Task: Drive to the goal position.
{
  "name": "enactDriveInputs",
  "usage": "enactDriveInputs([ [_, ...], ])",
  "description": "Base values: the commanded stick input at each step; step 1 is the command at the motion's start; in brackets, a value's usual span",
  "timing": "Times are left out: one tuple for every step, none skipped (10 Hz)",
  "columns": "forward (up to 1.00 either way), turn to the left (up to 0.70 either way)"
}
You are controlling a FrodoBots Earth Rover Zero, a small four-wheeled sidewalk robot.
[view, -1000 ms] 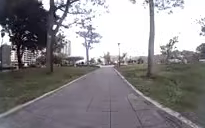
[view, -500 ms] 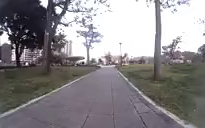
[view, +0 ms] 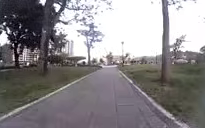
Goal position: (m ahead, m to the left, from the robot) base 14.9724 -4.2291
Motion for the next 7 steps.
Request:
enactDriveInputs([
  [1.0, 0.0],
  [1.0, 0.0],
  [1.0, 0.0],
  [1.0, 0.0],
  [1.0, 0.0],
  [1.0, -0.08],
  [1.0, -0.29],
])
